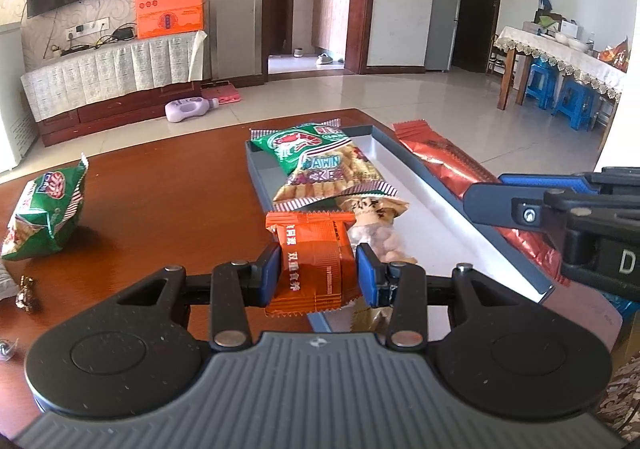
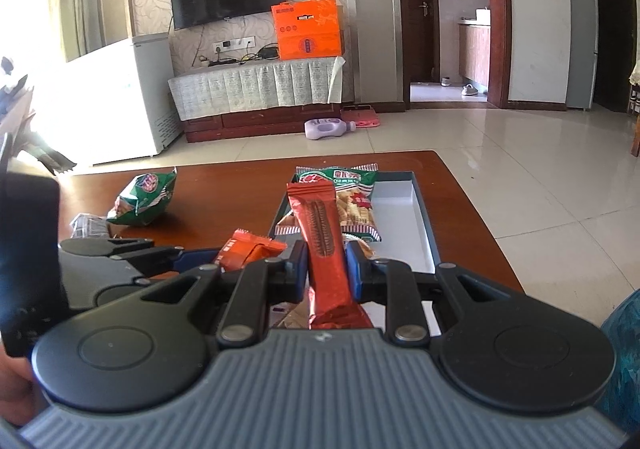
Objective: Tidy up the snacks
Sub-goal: 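Carry the orange wafer pack and red chocolate bar over the blue box, then lower the orange wafer pack into the box and open the left gripper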
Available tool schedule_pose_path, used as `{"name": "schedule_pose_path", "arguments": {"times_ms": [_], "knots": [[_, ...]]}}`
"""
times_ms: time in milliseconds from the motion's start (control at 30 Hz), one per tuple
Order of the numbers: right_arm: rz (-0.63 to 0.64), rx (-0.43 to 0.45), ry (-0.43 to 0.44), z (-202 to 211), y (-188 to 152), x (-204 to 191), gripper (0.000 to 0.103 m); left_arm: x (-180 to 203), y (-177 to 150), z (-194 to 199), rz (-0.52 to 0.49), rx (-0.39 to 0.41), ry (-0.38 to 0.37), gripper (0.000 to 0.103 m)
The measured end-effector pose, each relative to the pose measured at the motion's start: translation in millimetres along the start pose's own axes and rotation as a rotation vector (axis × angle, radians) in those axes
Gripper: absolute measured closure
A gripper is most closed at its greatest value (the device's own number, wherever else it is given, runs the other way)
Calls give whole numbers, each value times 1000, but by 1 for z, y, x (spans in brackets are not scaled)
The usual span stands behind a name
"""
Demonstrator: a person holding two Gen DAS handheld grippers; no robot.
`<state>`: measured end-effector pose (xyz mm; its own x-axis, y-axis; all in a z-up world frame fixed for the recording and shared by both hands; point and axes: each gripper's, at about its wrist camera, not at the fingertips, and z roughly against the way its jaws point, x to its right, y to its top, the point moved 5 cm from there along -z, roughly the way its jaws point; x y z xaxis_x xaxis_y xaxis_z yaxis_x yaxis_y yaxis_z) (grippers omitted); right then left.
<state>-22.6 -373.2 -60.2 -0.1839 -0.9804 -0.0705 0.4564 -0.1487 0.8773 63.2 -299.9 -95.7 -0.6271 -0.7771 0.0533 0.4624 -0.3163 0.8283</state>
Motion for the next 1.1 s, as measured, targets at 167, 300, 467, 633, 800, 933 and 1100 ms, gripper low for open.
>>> {"name": "schedule_pose_path", "arguments": {"times_ms": [167, 300, 467, 633, 800, 933, 1100], "knots": [[-18, 7, -15, 1, 0, 7, 79, 7, 4, -10, -5, -4, -12, 57], [-24, 5, -21, 1, 0, 9, 79, 9, 8, -25, -8, -9, -19, 57], [-29, 1, -17, 0, 0, 10, 79, 11, 13, -45, -8, -20, -28, 57], [-36, 1, -19, 0, 1, 15, 79, 14, 20, -66, 2, -33, -41, 57], [-41, -2, -21, 0, 0, 18, 79, 17, 27, -84, -7, -36, -51, 57], [-42, -7, -28, -1, 0, 17, 79, 19, 31, -94, -3, -39, -69, 57], [-52, -9, -40, -2, 0, 22, 79, 23, 31, -107, -2, -49, -86, 56]]}}
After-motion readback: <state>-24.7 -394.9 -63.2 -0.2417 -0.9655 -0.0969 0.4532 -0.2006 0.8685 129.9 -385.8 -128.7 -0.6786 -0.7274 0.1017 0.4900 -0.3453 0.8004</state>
